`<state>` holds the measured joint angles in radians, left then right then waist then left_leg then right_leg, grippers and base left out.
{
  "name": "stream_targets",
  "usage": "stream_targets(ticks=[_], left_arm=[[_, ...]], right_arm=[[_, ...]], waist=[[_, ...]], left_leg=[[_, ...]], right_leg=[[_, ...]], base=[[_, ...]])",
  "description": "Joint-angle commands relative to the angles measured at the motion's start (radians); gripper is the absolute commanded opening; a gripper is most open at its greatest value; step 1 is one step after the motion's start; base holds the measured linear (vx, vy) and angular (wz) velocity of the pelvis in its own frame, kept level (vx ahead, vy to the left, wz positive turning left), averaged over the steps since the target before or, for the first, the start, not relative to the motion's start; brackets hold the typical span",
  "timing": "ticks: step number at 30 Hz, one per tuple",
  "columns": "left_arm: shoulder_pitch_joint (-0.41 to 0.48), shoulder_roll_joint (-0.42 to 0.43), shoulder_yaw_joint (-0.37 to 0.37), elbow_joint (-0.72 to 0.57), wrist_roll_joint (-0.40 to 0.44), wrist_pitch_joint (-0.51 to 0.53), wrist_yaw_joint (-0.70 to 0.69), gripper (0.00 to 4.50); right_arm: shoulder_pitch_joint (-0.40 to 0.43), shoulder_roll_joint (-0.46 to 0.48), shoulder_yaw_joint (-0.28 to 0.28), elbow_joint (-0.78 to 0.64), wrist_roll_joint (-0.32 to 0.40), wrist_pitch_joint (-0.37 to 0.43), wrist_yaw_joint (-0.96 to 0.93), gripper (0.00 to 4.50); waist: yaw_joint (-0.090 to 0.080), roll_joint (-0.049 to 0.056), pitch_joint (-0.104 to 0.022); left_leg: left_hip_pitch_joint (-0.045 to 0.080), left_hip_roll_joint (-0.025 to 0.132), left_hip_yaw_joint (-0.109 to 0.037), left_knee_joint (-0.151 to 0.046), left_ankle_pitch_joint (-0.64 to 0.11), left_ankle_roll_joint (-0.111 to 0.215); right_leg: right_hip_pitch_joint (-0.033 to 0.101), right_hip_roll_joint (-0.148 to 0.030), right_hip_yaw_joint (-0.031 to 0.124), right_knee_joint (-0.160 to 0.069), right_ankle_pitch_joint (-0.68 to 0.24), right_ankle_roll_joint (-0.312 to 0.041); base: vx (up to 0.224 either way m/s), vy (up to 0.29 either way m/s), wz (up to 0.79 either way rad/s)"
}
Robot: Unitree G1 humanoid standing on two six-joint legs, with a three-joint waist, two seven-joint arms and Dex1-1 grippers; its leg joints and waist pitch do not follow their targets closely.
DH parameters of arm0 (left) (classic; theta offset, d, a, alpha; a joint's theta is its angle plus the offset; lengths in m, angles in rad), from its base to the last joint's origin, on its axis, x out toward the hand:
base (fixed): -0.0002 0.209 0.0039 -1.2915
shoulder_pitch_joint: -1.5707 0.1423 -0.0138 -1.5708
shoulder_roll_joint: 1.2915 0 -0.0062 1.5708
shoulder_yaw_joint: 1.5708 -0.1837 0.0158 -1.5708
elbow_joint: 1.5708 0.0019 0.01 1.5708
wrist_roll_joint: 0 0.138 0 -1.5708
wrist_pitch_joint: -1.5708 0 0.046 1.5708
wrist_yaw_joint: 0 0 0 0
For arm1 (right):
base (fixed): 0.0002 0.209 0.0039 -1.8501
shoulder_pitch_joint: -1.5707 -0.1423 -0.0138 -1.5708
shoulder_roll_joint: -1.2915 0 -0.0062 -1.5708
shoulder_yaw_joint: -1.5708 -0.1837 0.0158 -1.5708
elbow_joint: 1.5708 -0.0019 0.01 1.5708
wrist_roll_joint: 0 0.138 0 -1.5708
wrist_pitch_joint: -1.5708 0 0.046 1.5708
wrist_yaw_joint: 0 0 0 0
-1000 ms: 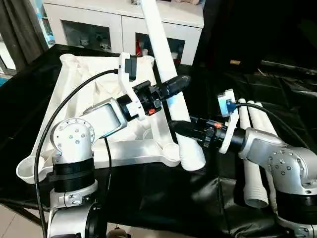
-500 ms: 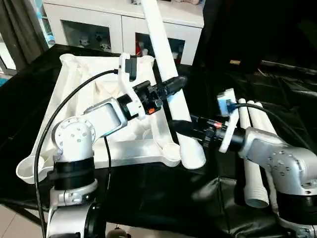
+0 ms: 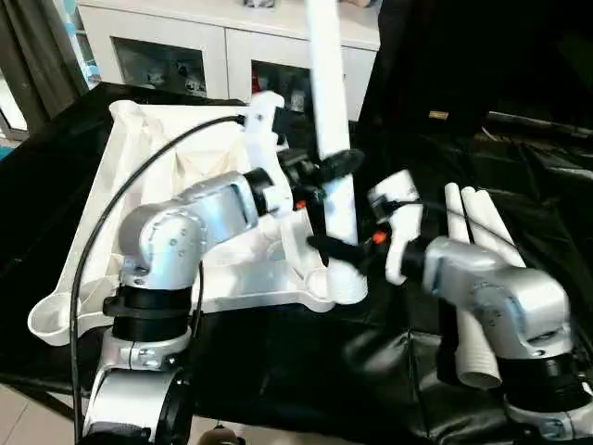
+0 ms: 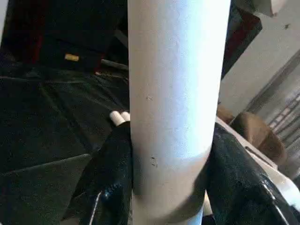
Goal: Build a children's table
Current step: Pick table leg
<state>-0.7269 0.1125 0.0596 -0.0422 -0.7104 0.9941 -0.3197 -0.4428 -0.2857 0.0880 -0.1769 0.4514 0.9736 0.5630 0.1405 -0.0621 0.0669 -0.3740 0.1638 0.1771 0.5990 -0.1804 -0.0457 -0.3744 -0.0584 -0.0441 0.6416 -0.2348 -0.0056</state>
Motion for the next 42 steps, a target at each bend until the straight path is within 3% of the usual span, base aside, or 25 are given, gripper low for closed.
stream_targets(ticks=[1, 7, 10, 11, 12, 13, 14, 17, 22, 28, 35, 37, 38, 40, 42], left_arm=[[-0.038, 0.008, -0.018, 0.002, 0.015, -0.023, -0.007, 1.81], [-0.042, 0.021, -0.032, 0.010, 0.032, -0.038, -0.025, 1.81], [-0.034, 0.042, -0.060, 0.001, 0.062, -0.077, -0.058, 1.81], [-0.017, 0.061, -0.076, -0.034, 0.036, -0.078, -0.130, 2.37], [-0.017, 0.061, -0.076, -0.034, 0.036, -0.078, -0.130, 2.37], [0.000, 0.050, -0.035, -0.069, -0.063, -0.038, -0.200, 2.51], [0.004, 0.050, -0.030, -0.075, -0.077, -0.038, -0.216, 2.56], [0.034, 0.068, -0.018, -0.106, -0.141, -0.055, -0.331, 2.69], [0.064, 0.118, -0.057, -0.121, -0.172, -0.044, -0.461, 2.96], [0.063, 0.135, -0.077, -0.103, -0.153, -0.035, -0.470, 2.48], [0.061, 0.108, -0.059, -0.076, -0.133, -0.076, -0.427, 1.88], [0.060, 0.105, -0.056, -0.071, -0.128, -0.082, -0.417, 1.88], [0.059, 0.101, -0.052, -0.068, -0.125, -0.087, -0.408, 1.83], [0.061, 0.104, -0.059, -0.074, -0.097, -0.108, -0.396, 1.82], [0.064, 0.116, -0.081, -0.082, -0.051, -0.135, -0.382, 1.82]], right_arm=[[-0.017, -0.006, 0.000, 0.017, -0.019, 0.019, -0.022, 2.46], [-0.022, -0.004, 0.001, 0.027, -0.024, 0.018, -0.030, 1.98], [-0.018, -0.009, 0.002, 0.019, -0.010, -0.006, -0.004, 1.94], [-0.001, -0.022, 0.002, -0.010, 0.028, -0.032, 0.056, 1.93], [-0.001, -0.022, 0.002, -0.010, 0.028, -0.032, 0.056, 1.93], [0.027, -0.038, -0.013, -0.054, 0.093, -0.040, 0.136, 1.93], [0.032, -0.042, -0.016, -0.062, 0.105, -0.041, 0.151, 1.93], [0.062, -0.073, -0.025, -0.103, 0.166, -0.038, 0.248, 1.92], [0.085, -0.127, 0.003, -0.120, 0.169, -0.059, 0.329, 1.92], [0.085, -0.149, 0.005, -0.102, 0.163, -0.088, 0.335, 1.92], [0.092, -0.157, 0.013, -0.100, 0.132, -0.125, 0.330, 1.91], [0.092, -0.155, 0.017, -0.098, 0.119, -0.142, 0.320, 1.91], [0.088, -0.146, 0.018, -0.088, 0.106, -0.157, 0.300, 2.47], [0.077, -0.134, 0.011, -0.064, 0.111, -0.146, 0.279, 2.61], [0.070, -0.128, 0.010, -0.052, 0.088, -0.170, 0.251, 2.81]], waist=[[-0.004, 0.011, -0.067], [-0.005, 0.011, -0.067], [-0.003, 0.011, -0.069], [-0.003, 0.011, -0.069], [-0.001, 0.012, -0.070], [-0.002, 0.012, -0.069], [0.001, 0.011, -0.071], [-0.001, 0.013, -0.070], [0.000, 0.013, -0.063], [0.000, 0.014, -0.062], [0.001, 0.011, -0.069], [0.001, 0.011, -0.068], [0.000, 0.011, -0.067], [-0.001, 0.015, -0.066], [-0.002, 0.012, -0.066]], left_leg=[[0.019, 0.063, -0.027, -0.072, -0.100, -0.063], [0.020, 0.063, -0.028, -0.072, -0.108, -0.069], [0.019, 0.063, -0.027, -0.071, -0.092, -0.065], [0.019, 0.063, -0.027, -0.071, -0.090, -0.064], [0.020, 0.065, -0.027, -0.071, -0.091, -0.063], [0.019, 0.065, -0.027, -0.071, -0.090, -0.062], [0.017, 0.066, -0.026, -0.069, -0.085, -0.049], [0.017, 0.064, -0.026, -0.068, -0.081, -0.036], [0.021, 0.065, -0.025, -0.074, -0.147, -0.041], [0.023, 0.067, -0.027, -0.075, -0.166, -0.058], [0.018, 0.065, -0.026, -0.069, -0.106, -0.040], [0.017, 0.065, -0.025, -0.068, -0.105, -0.038], [0.017, 0.064, -0.025, -0.068, -0.109, -0.037], [0.019, 0.066, -0.026, -0.070, -0.120, -0.038], [0.021, 0.066, -0.026, -0.072, -0.134, -0.044]], right_leg=[[0.043, -0.087, 0.053, -0.078, -0.011, -0.150], [0.042, -0.088, 0.053, -0.078, -0.027, -0.145], [0.044, -0.088, 0.053, -0.075, 0.001, -0.143], [0.043, -0.087, 0.053, -0.074, 0.007, -0.145], [0.045, -0.089, 0.053, -0.072, 0.015, -0.147], [0.044, -0.088, 0.053, -0.072, 0.023, -0.150], [0.048, -0.091, 0.052, -0.067, 0.055, -0.176], [0.045, -0.086, 0.050, -0.066, 0.075, -0.195], [0.041, -0.090, 0.053, -0.083, -0.090, -0.170], [0.037, -0.091, 0.053, -0.087, -0.142, -0.161], [0.043, -0.089, 0.051, -0.076, -0.031, -0.180], [0.043, -0.089, 0.051, -0.075, -0.024, -0.186], [0.043, -0.089, 0.052, -0.076, -0.029, -0.188], [0.041, -0.089, 0.051, -0.078, -0.049, -0.186], [0.041, -0.089, 0.051, -0.082, -0.081, -0.179]], base=[[0.000, 0.000, 0.00], [0.000, 0.000, 0.00], [0.000, 0.000, 0.00], [0.000, 0.000, 0.00], [0.000, 0.000, 0.00], [0.000, 0.000, 0.00], [0.000, 0.000, 0.00], [0.000, 0.000, 0.00], [0.000, 0.000, 0.00], [0.000, 0.000, 0.00], [0.000, 0.000, 0.00], [0.000, 0.000, 0.00], [0.000, 0.000, 0.00], [0.000, 0.000, 0.00], [0.000, 0.000, 0.00]])
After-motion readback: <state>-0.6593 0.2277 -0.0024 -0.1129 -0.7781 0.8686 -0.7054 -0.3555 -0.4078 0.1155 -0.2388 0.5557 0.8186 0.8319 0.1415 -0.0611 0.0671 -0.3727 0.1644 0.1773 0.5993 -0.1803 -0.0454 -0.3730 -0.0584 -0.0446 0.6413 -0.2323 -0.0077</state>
